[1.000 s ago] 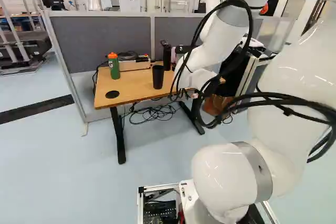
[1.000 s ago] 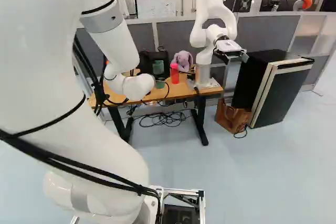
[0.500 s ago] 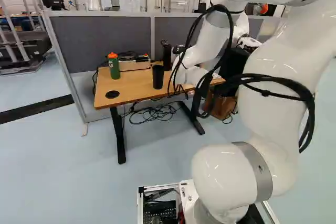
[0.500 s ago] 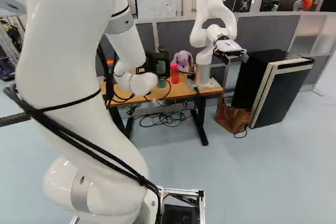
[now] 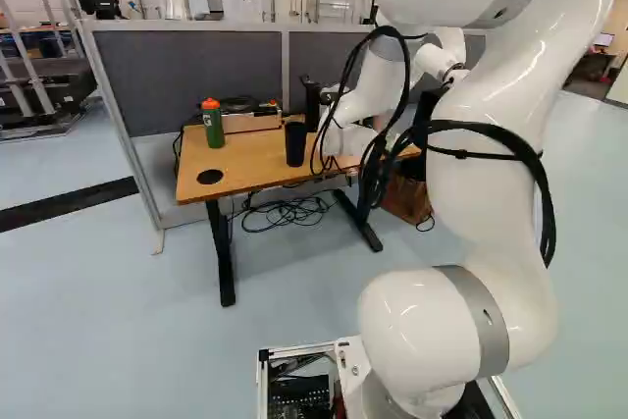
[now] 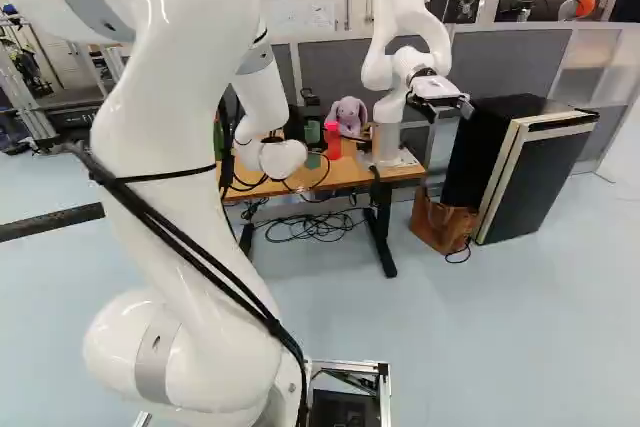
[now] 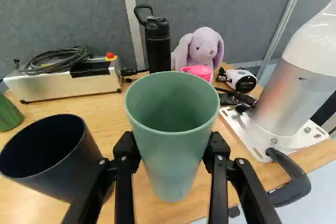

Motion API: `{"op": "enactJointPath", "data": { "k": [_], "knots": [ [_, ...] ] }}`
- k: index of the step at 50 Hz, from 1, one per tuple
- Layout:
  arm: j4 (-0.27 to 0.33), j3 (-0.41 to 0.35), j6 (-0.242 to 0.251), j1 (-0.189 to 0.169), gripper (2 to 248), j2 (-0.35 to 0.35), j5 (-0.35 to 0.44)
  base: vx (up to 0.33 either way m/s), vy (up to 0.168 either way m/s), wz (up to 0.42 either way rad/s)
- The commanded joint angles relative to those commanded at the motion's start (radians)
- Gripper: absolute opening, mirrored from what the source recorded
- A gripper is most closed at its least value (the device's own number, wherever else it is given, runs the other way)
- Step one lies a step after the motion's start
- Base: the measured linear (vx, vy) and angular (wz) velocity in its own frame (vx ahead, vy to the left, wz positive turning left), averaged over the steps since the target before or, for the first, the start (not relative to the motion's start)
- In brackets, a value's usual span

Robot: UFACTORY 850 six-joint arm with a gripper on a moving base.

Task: Place the green cup on the table

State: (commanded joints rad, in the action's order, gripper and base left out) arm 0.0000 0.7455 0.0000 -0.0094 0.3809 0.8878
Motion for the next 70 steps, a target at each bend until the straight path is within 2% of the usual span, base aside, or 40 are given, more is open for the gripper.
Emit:
{"op": "enactJointPath", "data": {
  "k": [26,42,53,54,58,59,63,64,69,70],
  "knots": [
    [0.0,0.127,0.0,-0.007,126,0.151,0.036,0.0,0.0,0.0],
    [0.0,0.146,0.0,-0.008,126,0.196,0.037,0.0,0.0,0.0],
    [0.0,0.148,0.0,-0.008,129,0.204,0.037,0.0,0.0,0.0],
    [0.0,0.148,0.0,-0.008,159,0.204,0.037,0.0,0.0,0.0],
    [0.0,0.148,0.0,-0.008,159,0.204,0.037,0.0,0.0,0.0],
    [0.0,0.148,0.0,-0.008,192,0.204,0.037,0.0,0.0,0.0],
    [0.0,0.148,0.0,-0.008,192,0.204,0.037,0.0,0.0,0.0],
    [0.0,0.148,0.0,-0.008,226,0.204,0.037,0.0,0.0,0.0],
    [0.0,0.148,0.0,-0.008,226,0.204,0.037,0.0,0.0,0.0],
    [0.0,0.148,0.0,-0.008,247,0.204,0.037,0.0,0.0,0.0]
  ]
}}
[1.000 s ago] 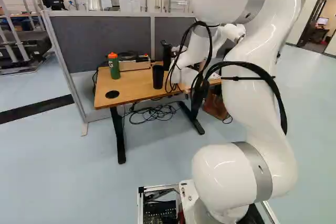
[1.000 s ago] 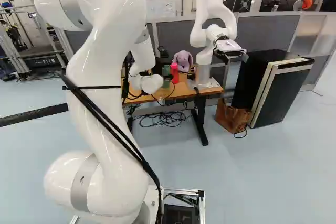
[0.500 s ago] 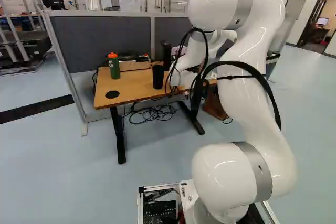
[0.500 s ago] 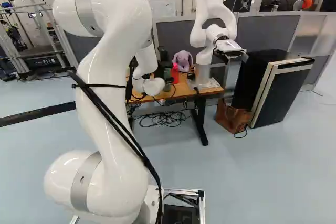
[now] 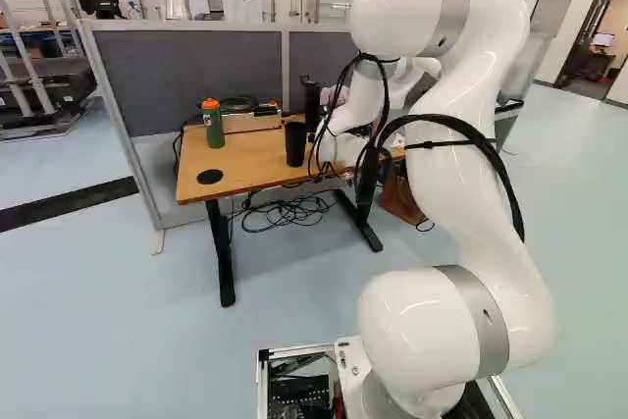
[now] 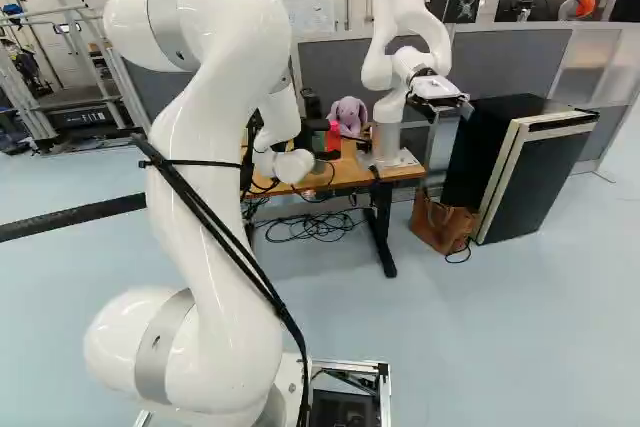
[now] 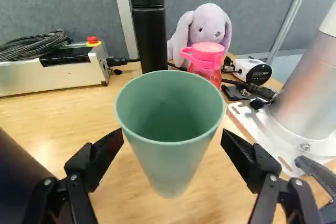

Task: Place the green cup on the table

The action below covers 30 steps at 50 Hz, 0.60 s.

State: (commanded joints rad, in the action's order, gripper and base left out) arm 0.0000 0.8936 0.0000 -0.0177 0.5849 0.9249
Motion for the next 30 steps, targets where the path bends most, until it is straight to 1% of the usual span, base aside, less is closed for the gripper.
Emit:
{"op": "enactJointPath", "data": {
  "k": [11,30],
  "knots": [
    [0.0,-0.013,0.0,0.0,247,-0.019,0.0,0.0,0.0,0.0],
    [0.0,-0.112,0.0,-0.008,247,-0.126,0.0,0.0,0.0,0.0]
  ]
}}
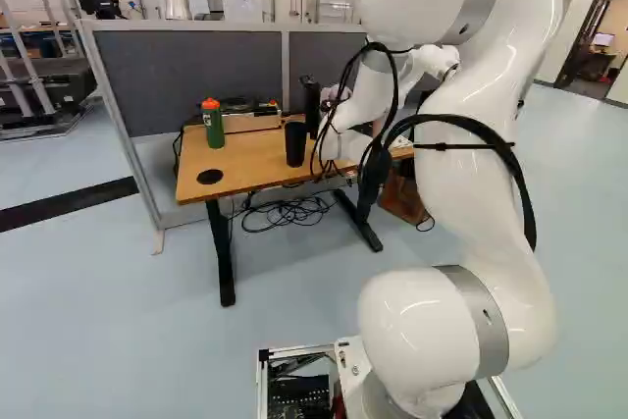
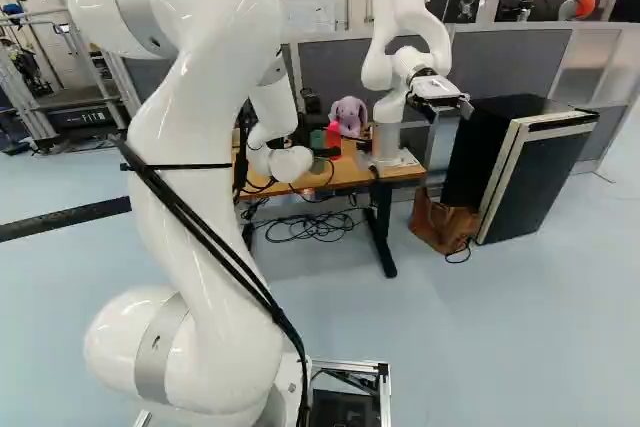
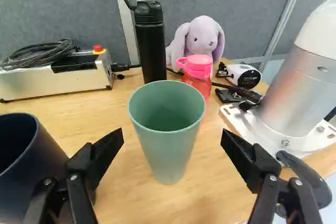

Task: Place the green cup on the table

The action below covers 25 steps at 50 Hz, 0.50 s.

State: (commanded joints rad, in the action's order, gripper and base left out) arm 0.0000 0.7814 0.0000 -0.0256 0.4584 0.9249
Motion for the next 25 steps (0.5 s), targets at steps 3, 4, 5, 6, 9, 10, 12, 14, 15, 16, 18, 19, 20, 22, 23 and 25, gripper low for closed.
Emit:
{"op": "enactJointPath", "data": {
  "k": [3,4,5,6,9,10,12,14,15,16,18,19,20,22,23,25],
  "knots": [
    [0.0,-0.016,0.0,-0.002,247,-0.014,0.0,0.0,0.0,0.0],
    [0.0,-0.021,0.0,-0.002,247,-0.018,0.0,0.0,0.0,0.0],
    [0.0,-0.027,0.0,-0.003,247,-0.023,0.0,0.0,0.0,0.0],
    [0.0,-0.032,0.0,-0.003,247,-0.027,0.0,0.0,0.0,0.0],
    [0.0,-0.047,0.0,-0.004,247,-0.039,0.0,0.0,0.0,0.0],
    [0.0,-0.053,0.0,-0.005,247,-0.044,0.0,0.0,0.0,0.0],
    [0.0,-0.063,0.0,-0.005,247,-0.052,0.0,0.0,0.0,0.0],
    [0.0,-0.073,0.0,-0.005,247,-0.06,0.0,0.0,0.0,0.0],
    [0.0,-0.078,0.0,-0.005,247,-0.064,0.0,0.0,0.0,0.0],
    [0.0,-0.083,0.0,-0.005,247,-0.068,0.0,0.0,0.0,0.0],
    [0.0,-0.094,0.0,-0.006,247,-0.076,0.0,0.0,0.0,0.0],
    [0.0,-0.099,0.0,-0.006,247,-0.08,0.0,0.0,0.0,0.0],
    [0.0,-0.104,0.0,-0.006,247,-0.084,0.0,0.0,0.0,0.0],
    [0.0,-0.114,0.0,-0.006,247,-0.092,0.0,0.0,0.0,0.0],
    [0.0,-0.119,0.0,-0.006,247,-0.097,0.0,0.0,0.0,0.0],
    [0.0,-0.129,0.0,-0.006,247,-0.105,0.0,0.0,0.0,0.0]
  ]
}}
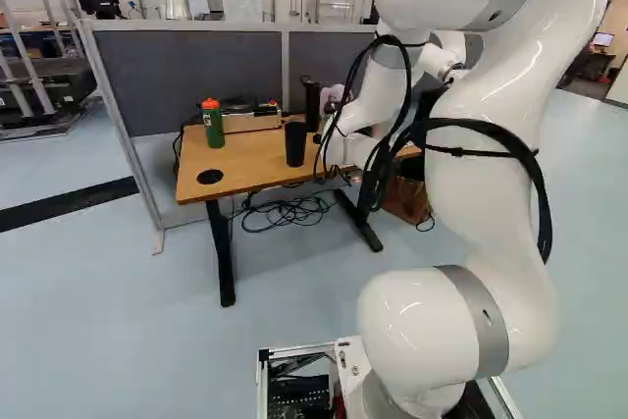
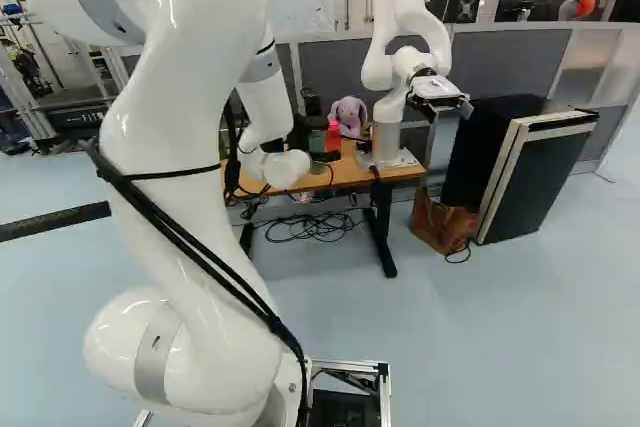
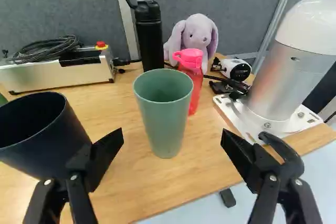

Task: Place the green cup on the table

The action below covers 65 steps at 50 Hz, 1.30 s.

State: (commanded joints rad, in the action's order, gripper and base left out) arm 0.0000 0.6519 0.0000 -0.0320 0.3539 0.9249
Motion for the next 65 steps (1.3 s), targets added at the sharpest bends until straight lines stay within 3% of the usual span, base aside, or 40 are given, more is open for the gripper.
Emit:
{"op": "enactJointPath", "data": {
  "k": [17,41,65],
  "knots": [
    [0.0,-0.086,0.0,-0.002,247,-0.07,0.0,0.0,0.0,0.0],
    [0.0,-0.11,0.0,0.0,247,-0.098,-0.003,0.0,0.0,0.0],
    [0.0,-0.191,0.0,0.006,247,-0.193,-0.011,0.0,0.0,0.0]
  ]
}}
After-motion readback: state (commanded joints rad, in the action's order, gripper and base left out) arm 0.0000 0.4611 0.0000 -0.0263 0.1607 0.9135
